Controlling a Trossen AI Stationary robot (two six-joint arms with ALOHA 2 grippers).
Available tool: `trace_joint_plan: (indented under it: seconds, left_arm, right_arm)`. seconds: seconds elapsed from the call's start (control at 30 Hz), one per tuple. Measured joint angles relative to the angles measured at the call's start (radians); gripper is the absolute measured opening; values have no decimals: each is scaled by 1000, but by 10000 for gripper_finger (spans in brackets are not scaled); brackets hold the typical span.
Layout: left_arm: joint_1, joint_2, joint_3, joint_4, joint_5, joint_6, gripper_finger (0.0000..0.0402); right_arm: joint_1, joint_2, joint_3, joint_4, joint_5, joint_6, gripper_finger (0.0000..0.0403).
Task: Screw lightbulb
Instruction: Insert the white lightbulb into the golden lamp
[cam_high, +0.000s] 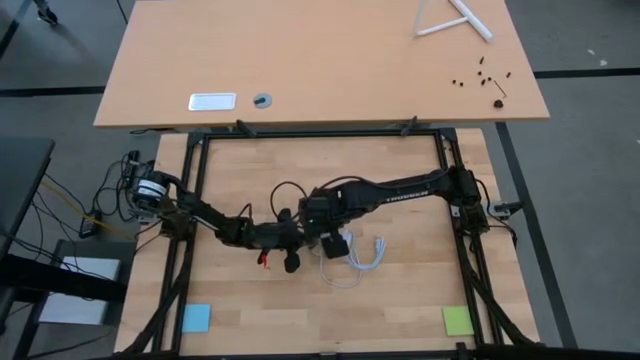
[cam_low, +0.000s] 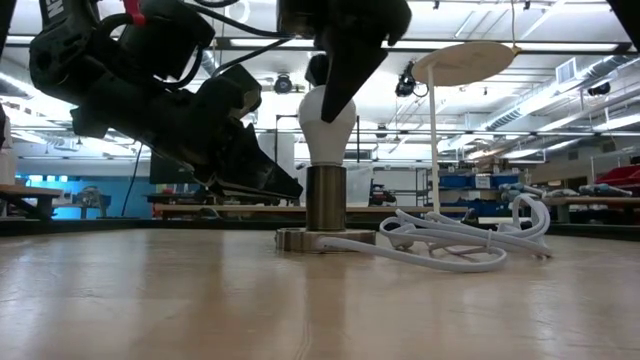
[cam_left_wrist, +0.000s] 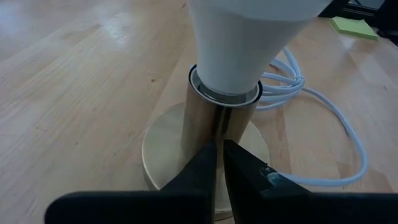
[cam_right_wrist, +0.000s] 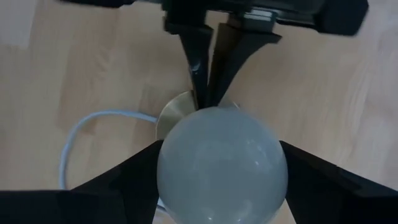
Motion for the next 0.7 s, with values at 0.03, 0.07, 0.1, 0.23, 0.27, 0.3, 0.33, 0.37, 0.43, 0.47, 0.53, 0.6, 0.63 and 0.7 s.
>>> trace_joint_plan:
  seconds: [0.03, 0.07, 0.1, 0.23, 0.27, 0.3, 0.33, 0.37, 0.43, 0.47, 0.53, 0.6, 0.63, 0.7]
  left_arm:
    - [0, 0, 0, 0, 0, -1, 35]
    - [0, 0, 0, 0, 0, -2, 35]
    - [0, 0, 0, 0, 0, -2, 35]
    - [0, 0, 0, 0, -2, -13, 35]
    - [0, 0, 0, 0, -6, -15, 35]
    - [0, 0, 0, 0, -8, -17, 35]
    - [0, 0, 0, 0, -9, -17, 35]
    - [0, 0, 0, 0, -9, -17, 35]
    - [0, 0, 0, -2, -11, -17, 35]
    - [0, 0, 0, -4, -11, -17, 35]
    - [0, 0, 0, -8, -11, -16, 35]
    - [0, 0, 0, -12, -11, -16, 35]
    - [0, 0, 0, -14, -11, -16, 35]
    - [0, 0, 0, -15, -14, -16, 35]
  right_arm:
    - [-2, 0, 0, 0, 0, 32, 287]
    - [-4, 0, 0, 0, 0, 67, 287]
    - [-6, 0, 0, 0, 0, 103, 287]
    - [-11, 0, 1, 0, 1, 287, 287]
    - [-11, 0, 1, 0, 2, 335, 288]
    - [-12, -1, 1, 1, 3, 374, 290]
    - [-12, -1, 1, 3, 7, 401, 292]
    - [-10, -1, 1, 5, 16, 418, 295]
    - [1, -1, 0, 7, 48, 436, 303]
    - [5, -1, 0, 9, 64, 436, 308]
    - [14, -1, -1, 11, 78, 423, 320]
    - [21, -1, -1, 16, 81, 383, 333]
    - [24, -1, -1, 20, 82, 359, 339]
    - [28, -1, -1, 27, 86, 310, 348]
